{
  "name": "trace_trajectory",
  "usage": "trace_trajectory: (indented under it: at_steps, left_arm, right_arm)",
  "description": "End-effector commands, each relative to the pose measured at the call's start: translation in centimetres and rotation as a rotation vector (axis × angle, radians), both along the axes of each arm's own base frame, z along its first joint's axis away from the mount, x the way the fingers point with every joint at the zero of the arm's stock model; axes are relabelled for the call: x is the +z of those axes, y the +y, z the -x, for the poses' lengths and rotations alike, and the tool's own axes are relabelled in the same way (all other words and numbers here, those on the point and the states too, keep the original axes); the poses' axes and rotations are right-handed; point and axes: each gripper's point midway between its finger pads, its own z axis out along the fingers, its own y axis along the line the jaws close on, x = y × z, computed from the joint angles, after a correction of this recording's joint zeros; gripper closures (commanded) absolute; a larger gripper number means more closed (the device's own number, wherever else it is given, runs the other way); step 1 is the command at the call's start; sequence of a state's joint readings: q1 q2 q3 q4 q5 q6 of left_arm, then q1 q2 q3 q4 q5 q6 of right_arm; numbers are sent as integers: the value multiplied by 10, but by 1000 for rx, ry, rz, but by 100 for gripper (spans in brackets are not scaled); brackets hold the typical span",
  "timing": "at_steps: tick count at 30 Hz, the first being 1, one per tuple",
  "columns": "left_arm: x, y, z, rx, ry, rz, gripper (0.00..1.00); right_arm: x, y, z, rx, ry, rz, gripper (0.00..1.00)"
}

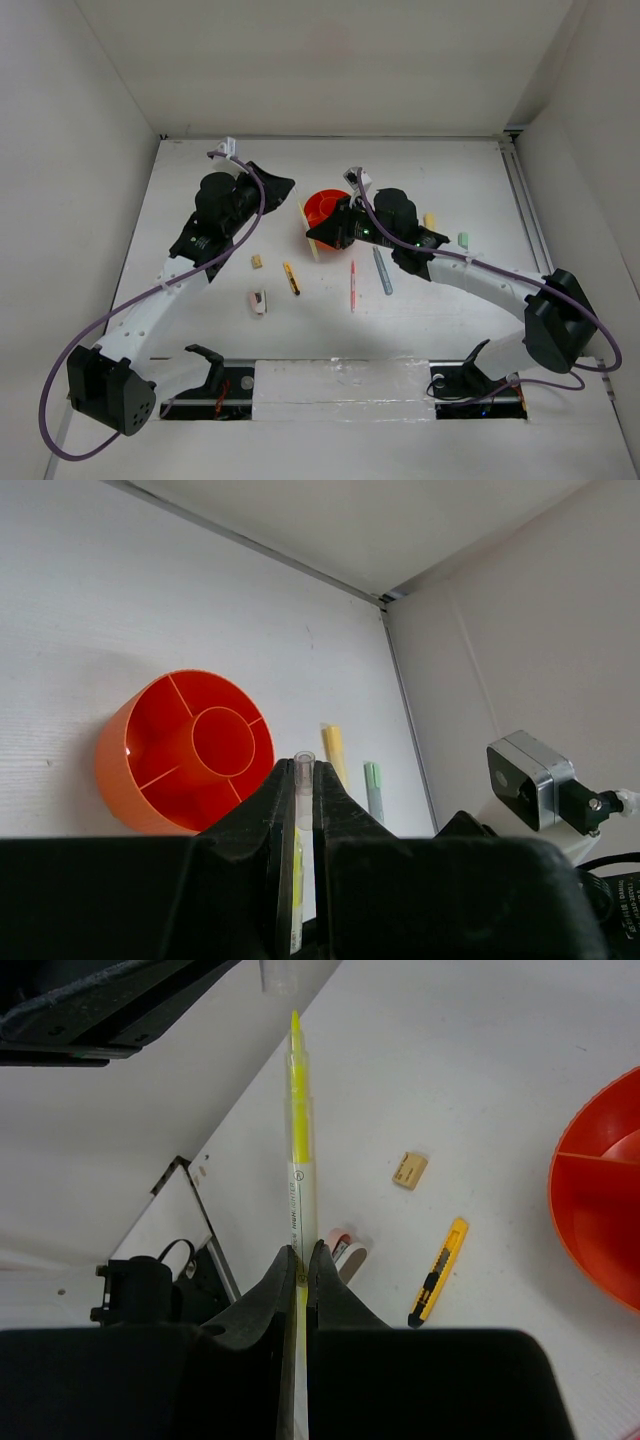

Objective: Sort the stationery into containers
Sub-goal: Close the pen cap on the pen.

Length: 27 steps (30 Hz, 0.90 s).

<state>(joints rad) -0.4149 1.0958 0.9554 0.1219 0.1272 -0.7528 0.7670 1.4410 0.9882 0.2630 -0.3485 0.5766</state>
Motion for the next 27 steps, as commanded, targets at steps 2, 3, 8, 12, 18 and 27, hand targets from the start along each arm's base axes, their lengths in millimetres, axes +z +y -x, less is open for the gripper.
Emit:
trace_trajectory:
  at_steps: [2, 3, 8, 12, 18, 27]
  left_arm:
    - [14, 3, 3, 0, -59, 22, 100]
    - [14, 3, 3, 0, -59, 22, 100]
    - [11, 2, 1, 0, -51, 18, 100]
    - [13, 2, 1, 0, -59, 22, 100]
    - [13, -1, 3, -21, -63, 16, 100]
    - [3, -1, 1, -21, -46, 9, 100]
  right_arm:
    - [39, 7, -1, 18, -82, -84, 100]
    - [39, 7, -1, 18, -82, -84, 100]
    - [39, 7, -1, 18, -82, -84, 100]
    - [43, 6, 0, 18, -88, -90, 100]
    - [48, 8, -2, 18, -95, -97, 100]
    - [50, 8, -3, 18, -95, -97, 100]
